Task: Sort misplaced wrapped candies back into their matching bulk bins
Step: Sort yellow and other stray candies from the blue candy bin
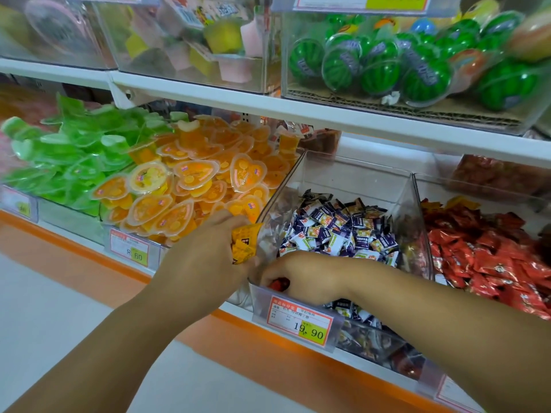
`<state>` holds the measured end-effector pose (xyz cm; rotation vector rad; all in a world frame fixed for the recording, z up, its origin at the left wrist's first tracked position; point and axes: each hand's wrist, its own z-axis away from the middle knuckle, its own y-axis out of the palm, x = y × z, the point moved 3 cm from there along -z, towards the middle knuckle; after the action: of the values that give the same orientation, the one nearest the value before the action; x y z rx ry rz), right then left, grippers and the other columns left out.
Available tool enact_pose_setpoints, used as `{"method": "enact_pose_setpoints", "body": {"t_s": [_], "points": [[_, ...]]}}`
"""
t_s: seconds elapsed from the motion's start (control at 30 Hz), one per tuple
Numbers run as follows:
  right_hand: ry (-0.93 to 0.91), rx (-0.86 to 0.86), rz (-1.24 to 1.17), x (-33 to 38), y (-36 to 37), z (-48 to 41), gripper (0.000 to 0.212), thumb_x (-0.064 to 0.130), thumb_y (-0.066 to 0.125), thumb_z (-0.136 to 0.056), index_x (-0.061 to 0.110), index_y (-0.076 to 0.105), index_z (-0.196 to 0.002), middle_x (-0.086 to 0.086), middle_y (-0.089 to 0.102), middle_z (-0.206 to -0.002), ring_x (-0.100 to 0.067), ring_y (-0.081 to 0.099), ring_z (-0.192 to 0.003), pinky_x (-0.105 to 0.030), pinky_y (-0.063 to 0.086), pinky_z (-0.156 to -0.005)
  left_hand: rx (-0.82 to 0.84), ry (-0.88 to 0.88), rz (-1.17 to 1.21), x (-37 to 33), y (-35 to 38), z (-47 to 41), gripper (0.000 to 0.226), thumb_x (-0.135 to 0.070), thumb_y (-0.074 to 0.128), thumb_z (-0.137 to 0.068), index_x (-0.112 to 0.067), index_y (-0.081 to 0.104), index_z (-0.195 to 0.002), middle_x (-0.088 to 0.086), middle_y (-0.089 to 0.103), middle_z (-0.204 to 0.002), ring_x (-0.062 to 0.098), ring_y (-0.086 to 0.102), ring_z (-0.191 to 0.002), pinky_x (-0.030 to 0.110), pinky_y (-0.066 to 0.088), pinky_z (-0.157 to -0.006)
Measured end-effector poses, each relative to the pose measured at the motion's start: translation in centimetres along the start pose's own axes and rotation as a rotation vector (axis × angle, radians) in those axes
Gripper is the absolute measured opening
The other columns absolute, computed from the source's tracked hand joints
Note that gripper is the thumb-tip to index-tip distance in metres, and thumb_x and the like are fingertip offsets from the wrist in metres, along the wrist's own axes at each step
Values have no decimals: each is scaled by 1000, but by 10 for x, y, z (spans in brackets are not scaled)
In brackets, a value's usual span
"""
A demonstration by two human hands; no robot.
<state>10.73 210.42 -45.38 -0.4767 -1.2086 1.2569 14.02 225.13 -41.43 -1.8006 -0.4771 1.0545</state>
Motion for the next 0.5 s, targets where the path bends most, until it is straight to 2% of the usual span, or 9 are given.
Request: {"method": "enact_pose_setpoints", "body": {"t_s": [0.1,0.2,0.27,0.33,0.43,0.5], "points": [[54,-72,-176,-3,-10,9,22,13,64,-89,19,65,-111,8,59,-90,-8,53,-77,-15,43,-62,-1,3,-8,-2,-2,2,48,-42,66,-86,-25,53,-128,-18,42,-122,6,53,-89,24,40,-75],[104,-191,-391,-9,-26,24,8,17,68,-88,24,66,-92,8,63,-74,-3,57,-57,-17,45,-53,12,-13,-14,-5,-3,2,54,-43,64,-87,-26,47,-136,-19,40,-131,4,52,-93,21,40,-78],[141,-260,-476,-13,-36,38,10,16,67,-89,26,66,-90,7,65,-74,-1,56,-51,-17,44,-48,26,-32,-31,-7,-4,2,57,-44,63,-88,-27,44,-139,-19,37,-137,7,55,-99,22,43,-82],[167,-313,-528,-18,-45,52,12,17,67,-89,27,68,-94,5,67,-77,-4,56,-51,-18,46,-50,29,-30,-26,-9,-5,2,53,-42,64,-88,-27,47,-136,-18,39,-137,8,56,-99,25,46,-82],[206,-411,-582,-23,-54,79,17,21,68,-89,30,70,-104,-3,70,-82,-14,56,-56,-28,49,-55,12,-31,-13,-12,-6,3,48,-39,65,-88,-26,50,-131,-16,43,-121,7,52,-80,27,44,-72],[227,-526,-571,-24,-61,104,18,24,68,-89,35,70,-103,-4,69,-79,-11,53,-51,-26,45,-52,-15,-30,-36,-14,-6,3,53,-40,65,-87,-28,47,-135,-18,39,-114,8,52,-79,29,45,-71]]}}
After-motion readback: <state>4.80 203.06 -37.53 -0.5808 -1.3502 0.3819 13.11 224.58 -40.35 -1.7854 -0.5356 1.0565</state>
